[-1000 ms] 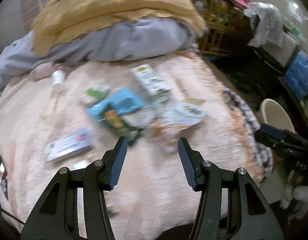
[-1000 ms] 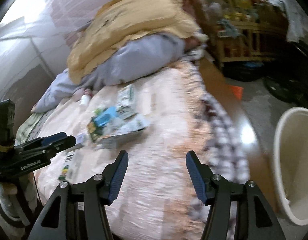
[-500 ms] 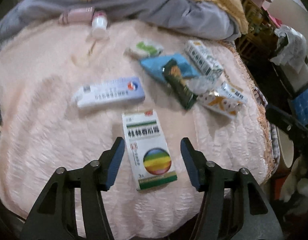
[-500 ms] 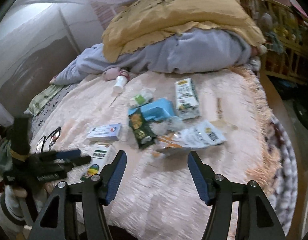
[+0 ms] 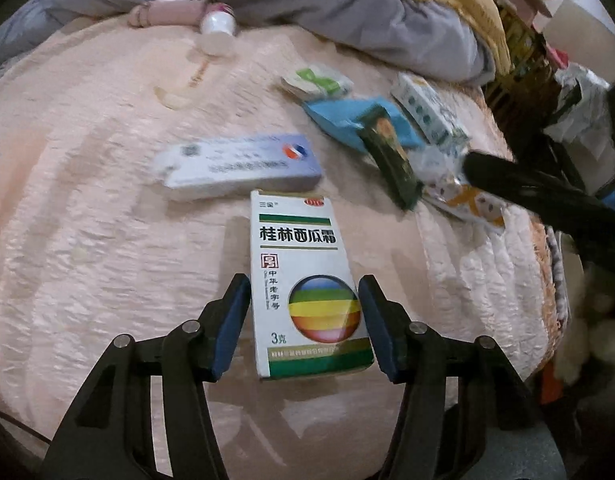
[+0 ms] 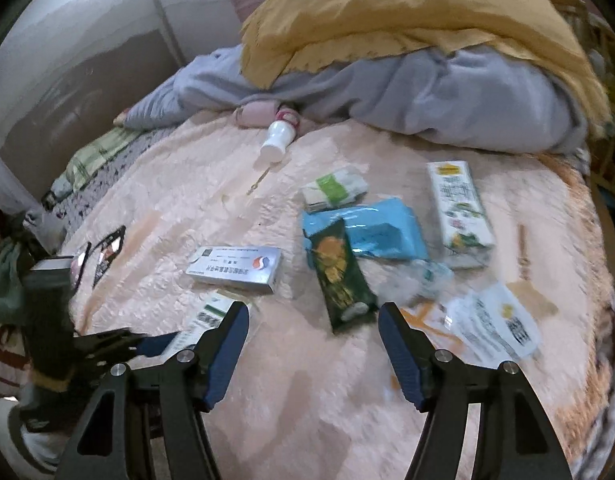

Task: Collect trash
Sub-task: 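Grasp the white-green medicine box with the left tool while the right grasps the green snack packet, then carry box and snack packet over the bucket and open both tools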

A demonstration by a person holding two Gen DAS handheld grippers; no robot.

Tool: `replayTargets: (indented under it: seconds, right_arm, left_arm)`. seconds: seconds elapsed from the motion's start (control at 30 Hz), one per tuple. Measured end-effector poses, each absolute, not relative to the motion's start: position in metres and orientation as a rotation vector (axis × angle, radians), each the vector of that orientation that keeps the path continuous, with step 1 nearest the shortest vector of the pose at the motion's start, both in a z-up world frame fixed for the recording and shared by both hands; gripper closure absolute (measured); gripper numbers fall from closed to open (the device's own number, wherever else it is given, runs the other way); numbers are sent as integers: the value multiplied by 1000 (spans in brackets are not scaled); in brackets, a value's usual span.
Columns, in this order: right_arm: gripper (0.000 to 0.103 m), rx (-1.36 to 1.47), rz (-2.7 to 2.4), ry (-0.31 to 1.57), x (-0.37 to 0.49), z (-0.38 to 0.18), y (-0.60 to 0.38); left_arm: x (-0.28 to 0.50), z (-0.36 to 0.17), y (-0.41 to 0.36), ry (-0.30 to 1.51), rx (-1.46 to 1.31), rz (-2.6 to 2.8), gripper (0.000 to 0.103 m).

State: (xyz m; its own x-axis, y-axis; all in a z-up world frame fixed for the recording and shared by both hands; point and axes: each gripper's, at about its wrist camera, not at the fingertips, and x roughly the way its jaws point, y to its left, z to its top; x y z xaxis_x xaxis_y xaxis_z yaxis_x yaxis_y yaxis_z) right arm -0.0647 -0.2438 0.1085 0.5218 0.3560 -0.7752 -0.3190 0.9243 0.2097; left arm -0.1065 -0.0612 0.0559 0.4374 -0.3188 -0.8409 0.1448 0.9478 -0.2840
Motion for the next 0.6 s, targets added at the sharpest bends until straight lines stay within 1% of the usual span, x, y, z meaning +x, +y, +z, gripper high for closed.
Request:
replayTargets:
  seconds: [0.23,0.27,0.3,0.4,0.6]
  right_arm:
    - [39,-77,352,1042,-14,65,-206]
    - [48,-83,335,1058,-10,59,-207]
    - [62,-80,320,1076,-6,52,-209]
    - [80,-43,316,1090,-6,45,-217]
    - [85,-17,359,1000,-41,80,-227]
  left_arm:
    - [-105,60,-37,1074,-219,-267,49]
    - [-105,59,-36,1074,-220,-265,49]
    - [-105,58,-35,1076,-225,-266,49]
    - [-104,57,-37,1078,-237,-278,49]
    - [-105,68,-49,1047,-245,-304,49]
